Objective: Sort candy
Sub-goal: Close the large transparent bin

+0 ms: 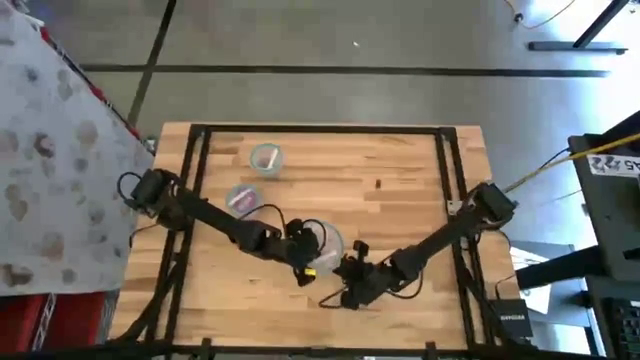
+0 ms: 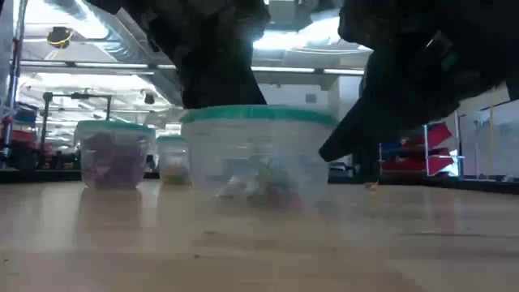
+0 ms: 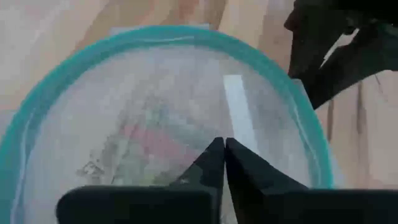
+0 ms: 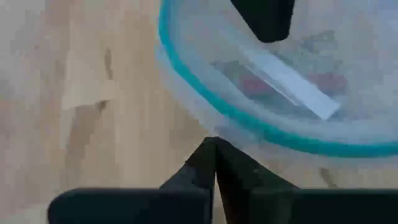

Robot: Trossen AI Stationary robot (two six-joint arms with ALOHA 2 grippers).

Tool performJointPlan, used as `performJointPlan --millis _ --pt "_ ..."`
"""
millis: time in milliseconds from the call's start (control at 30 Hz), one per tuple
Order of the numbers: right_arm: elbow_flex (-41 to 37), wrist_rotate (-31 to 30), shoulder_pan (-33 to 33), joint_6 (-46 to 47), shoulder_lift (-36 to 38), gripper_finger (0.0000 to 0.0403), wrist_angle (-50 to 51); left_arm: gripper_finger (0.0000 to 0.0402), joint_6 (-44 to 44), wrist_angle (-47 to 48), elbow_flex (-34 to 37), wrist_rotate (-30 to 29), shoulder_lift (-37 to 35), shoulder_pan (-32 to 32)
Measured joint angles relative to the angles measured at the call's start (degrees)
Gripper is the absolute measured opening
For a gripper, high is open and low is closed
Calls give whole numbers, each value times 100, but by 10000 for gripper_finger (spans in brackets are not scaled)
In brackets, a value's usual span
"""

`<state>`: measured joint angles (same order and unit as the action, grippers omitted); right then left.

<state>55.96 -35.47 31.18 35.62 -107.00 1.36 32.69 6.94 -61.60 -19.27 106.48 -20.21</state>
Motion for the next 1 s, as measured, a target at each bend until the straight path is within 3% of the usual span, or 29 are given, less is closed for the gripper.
performJointPlan --millis 133,233,300,433,700,1000 --pt "-19 -763 -46 249 382 0 1093 0 -12 -224 14 22 2 -8" --pt "8 -1766 -68 990 869 0 2121 0 -167 -436 -36 65 32 -42" --pt "6 -2000 -65 1374 1121 0 2699 0 -336 -517 -93 30 38 -42" --pt "-4 -1332 93 1035 1454 0 2369 0 -610 -551 -247 -87 58 -8" --pt "11 727 641 -448 1043 0 -1299 0 -719 -552 -282 -346 69 175" --pt "4 685 277 -39 -185 0 -2181 0 -710 -527 -280 -398 105 334"
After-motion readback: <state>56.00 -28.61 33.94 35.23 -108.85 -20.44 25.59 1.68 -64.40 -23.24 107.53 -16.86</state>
